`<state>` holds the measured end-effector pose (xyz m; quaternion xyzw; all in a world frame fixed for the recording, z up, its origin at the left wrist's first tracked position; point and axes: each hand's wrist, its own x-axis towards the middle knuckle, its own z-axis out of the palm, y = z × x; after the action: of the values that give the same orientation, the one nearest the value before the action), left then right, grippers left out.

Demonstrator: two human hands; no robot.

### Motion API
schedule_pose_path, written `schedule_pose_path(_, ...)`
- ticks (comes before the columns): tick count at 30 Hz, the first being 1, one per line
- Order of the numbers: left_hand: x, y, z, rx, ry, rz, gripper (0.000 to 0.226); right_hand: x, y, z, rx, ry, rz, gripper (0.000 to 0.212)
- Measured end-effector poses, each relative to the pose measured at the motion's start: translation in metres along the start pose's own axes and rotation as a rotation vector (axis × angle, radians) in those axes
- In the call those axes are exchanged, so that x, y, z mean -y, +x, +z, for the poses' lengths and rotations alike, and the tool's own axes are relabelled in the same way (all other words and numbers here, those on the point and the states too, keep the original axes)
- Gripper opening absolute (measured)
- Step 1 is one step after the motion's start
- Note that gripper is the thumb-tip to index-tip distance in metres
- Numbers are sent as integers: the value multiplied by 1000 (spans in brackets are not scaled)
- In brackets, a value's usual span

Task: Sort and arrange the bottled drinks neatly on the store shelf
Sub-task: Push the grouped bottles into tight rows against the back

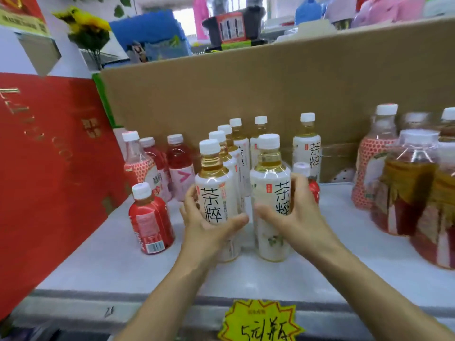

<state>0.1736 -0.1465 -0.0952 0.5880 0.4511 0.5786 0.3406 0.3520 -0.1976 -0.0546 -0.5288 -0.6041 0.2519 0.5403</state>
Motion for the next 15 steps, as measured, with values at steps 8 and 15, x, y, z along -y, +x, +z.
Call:
schedule_pose_path(8, -10, 24, 8, 314, -120, -28, 104, 35, 56, -12, 175, -332, -37, 52)
schedule_pose_path(15, 5, 46, 26, 184, -36, -46, 144, 31, 108, -9, 182, -582, 9, 68)
